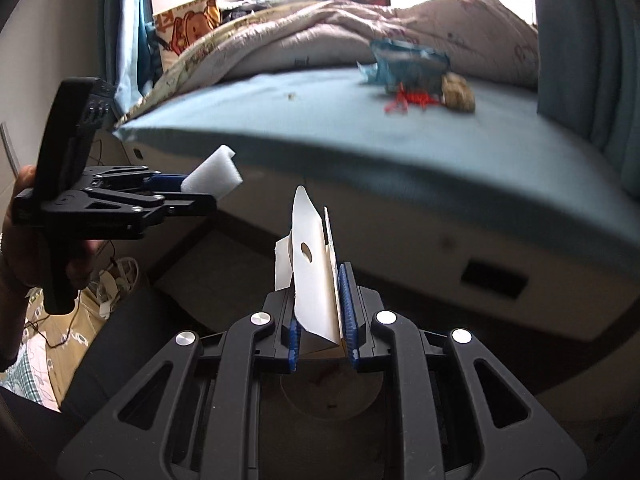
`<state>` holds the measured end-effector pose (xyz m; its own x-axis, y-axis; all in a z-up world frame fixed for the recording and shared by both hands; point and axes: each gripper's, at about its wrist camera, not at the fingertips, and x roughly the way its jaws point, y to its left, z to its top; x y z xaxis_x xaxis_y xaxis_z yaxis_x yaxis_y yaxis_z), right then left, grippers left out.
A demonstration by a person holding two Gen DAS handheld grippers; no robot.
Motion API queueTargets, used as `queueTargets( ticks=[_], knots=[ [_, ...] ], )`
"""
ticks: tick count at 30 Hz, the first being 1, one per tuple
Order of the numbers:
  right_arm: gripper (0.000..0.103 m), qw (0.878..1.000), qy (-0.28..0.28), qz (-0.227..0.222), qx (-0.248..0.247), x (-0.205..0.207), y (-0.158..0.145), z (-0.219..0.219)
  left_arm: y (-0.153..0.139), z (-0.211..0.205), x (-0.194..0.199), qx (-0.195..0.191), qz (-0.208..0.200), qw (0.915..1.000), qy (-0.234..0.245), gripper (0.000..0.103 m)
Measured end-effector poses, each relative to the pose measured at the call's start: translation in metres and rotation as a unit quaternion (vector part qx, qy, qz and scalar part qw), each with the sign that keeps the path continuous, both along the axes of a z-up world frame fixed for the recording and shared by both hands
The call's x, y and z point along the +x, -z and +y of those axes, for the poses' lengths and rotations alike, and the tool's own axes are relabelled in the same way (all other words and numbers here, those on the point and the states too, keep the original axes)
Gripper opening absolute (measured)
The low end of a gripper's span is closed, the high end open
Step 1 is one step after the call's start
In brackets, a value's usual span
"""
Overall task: Collect trash
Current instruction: 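Carry the foam block and paper box down over the wastebasket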
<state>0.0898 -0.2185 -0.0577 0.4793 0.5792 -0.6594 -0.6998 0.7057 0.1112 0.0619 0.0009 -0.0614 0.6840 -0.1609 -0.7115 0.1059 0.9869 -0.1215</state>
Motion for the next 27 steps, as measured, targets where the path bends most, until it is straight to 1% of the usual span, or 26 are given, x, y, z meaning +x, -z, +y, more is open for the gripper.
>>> queueTargets(
  ticks=[1, 2, 4, 6, 8, 11, 12, 14, 15, 20, 23, 25, 27],
  knots=[
    [0.016, 1.0, 0.001, 0.005, -0.002, -0.005, 0.014, -0.002, 0.008, -0.001, -0.003, -0.003, 0.004, 1.0, 0.003, 0.048],
    [0.016, 1.0, 0.002, 0.009, -0.003, -0.008, 0.021, -0.003, 0.018, -0.003, -0.007, -0.006, 0.009, 0.9999, 0.005, 0.048],
    [0.016, 1.0, 0.002, 0.02, -0.004, -0.014, 0.04, -0.005, 0.044, -0.009, -0.014, -0.009, 0.028, 0.9995, 0.011, 0.048],
    [0.016, 1.0, 0.001, 0.026, -0.01, -0.015, 0.05, -0.005, 0.064, -0.012, -0.017, -0.009, 0.04, 0.999, 0.016, 0.048],
    [0.016, 0.999, 0.0, 0.032, -0.019, -0.015, 0.059, -0.004, 0.086, -0.014, -0.016, -0.016, 0.058, 0.9979, 0.02, 0.048],
    [0.016, 0.999, 0.005, 0.032, -0.024, -0.009, 0.066, -0.005, 0.112, -0.017, -0.011, -0.016, 0.075, 0.9967, 0.027, 0.049],
    [0.016, 0.999, 0.006, 0.034, -0.024, -0.005, 0.068, -0.006, 0.127, -0.019, -0.006, -0.015, 0.087, 0.9956, 0.032, 0.049],
    [0.016, 0.999, 0.011, 0.035, -0.025, 0.003, 0.072, -0.006, 0.145, -0.021, 0.001, -0.012, 0.098, 0.9944, 0.037, 0.049],
    [0.016, 0.999, 0.012, 0.036, -0.026, 0.006, 0.075, -0.005, 0.161, -0.022, 0.008, -0.01, 0.106, 0.9935, 0.039, 0.049],
    [0.016, 0.998, 0.012, 0.055, -0.036, 0.025, 0.101, -0.001, 0.218, -0.024, 0.033, -0.021, 0.142, 0.9888, 0.042, 0.049],
    [0.016, 0.997, 0.012, 0.067, -0.043, 0.035, 0.116, 0.0, 0.251, -0.029, 0.049, -0.025, 0.166, 0.9846, 0.047, 0.049],
    [0.016, 0.996, 0.015, 0.073, -0.042, 0.041, 0.122, -0.001, 0.265, -0.034, 0.057, -0.023, 0.179, 0.9821, 0.053, 0.049],
    [0.016, 0.996, 0.021, 0.08, -0.041, 0.048, 0.13, -0.004, 0.276, -0.038, 0.064, -0.017, 0.189, 0.98, 0.059, 0.052]
  ],
)
